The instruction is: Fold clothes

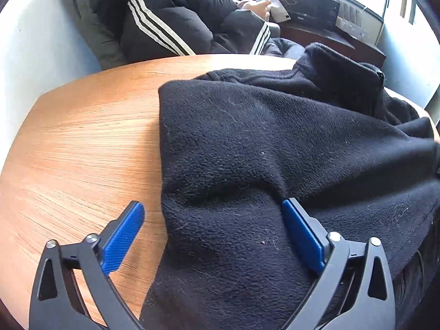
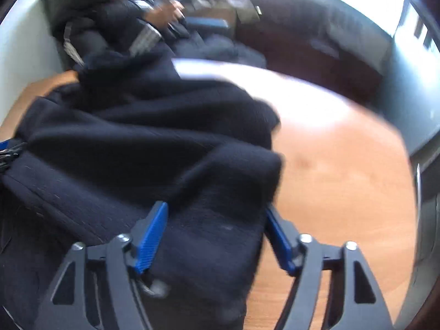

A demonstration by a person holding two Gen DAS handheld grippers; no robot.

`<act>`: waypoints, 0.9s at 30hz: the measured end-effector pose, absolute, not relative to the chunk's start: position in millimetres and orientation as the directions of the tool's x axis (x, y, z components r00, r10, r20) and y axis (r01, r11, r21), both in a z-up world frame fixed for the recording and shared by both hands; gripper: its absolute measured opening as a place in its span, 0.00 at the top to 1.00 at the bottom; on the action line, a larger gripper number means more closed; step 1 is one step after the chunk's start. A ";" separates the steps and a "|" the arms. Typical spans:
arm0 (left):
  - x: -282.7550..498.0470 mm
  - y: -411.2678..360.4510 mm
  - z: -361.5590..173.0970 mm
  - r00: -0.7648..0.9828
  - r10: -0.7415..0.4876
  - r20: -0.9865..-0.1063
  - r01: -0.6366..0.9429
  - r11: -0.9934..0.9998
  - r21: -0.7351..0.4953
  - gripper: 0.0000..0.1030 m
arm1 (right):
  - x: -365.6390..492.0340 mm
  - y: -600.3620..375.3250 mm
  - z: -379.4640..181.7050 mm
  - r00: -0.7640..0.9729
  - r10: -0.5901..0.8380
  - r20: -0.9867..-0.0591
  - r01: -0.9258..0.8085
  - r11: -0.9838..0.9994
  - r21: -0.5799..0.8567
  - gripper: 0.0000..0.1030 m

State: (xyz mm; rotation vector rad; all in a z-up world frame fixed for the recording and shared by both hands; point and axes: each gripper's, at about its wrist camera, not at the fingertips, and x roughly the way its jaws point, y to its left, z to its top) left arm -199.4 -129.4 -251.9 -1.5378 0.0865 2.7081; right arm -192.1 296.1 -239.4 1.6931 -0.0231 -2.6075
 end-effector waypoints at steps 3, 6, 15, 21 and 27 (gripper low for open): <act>-189.8 -123.2 -223.2 -0.556 -0.006 -0.831 -0.077 -0.995 0.058 0.16 | -181.1 300.8 -222.3 -0.459 0.005 -0.889 -0.021 -1.000 0.005 0.31; -175.0 -122.8 -158.3 -0.670 0.033 -0.741 -0.093 -0.995 0.039 0.00 | -178.5 293.0 -171.7 -0.556 0.008 -0.831 0.006 -1.000 -0.014 0.17; -279.2 -81.0 -134.4 -0.594 0.267 -0.759 -0.184 -0.964 -0.194 0.00 | -264.6 300.0 -193.4 -0.407 -0.186 -0.894 0.028 -0.981 0.191 0.13; -345.1 -52.7 -215.5 -0.392 0.337 -0.856 -0.237 -0.936 -0.260 0.00 | -334.1 307.2 -243.6 -0.197 -0.322 -0.926 -0.009 -0.944 0.330 0.80; -356.9 -63.0 -258.4 -0.348 0.218 -0.912 -0.280 -0.952 -0.121 0.03 | -357.3 338.0 -257.8 -0.089 -0.322 -0.943 -0.064 -0.943 0.328 1.00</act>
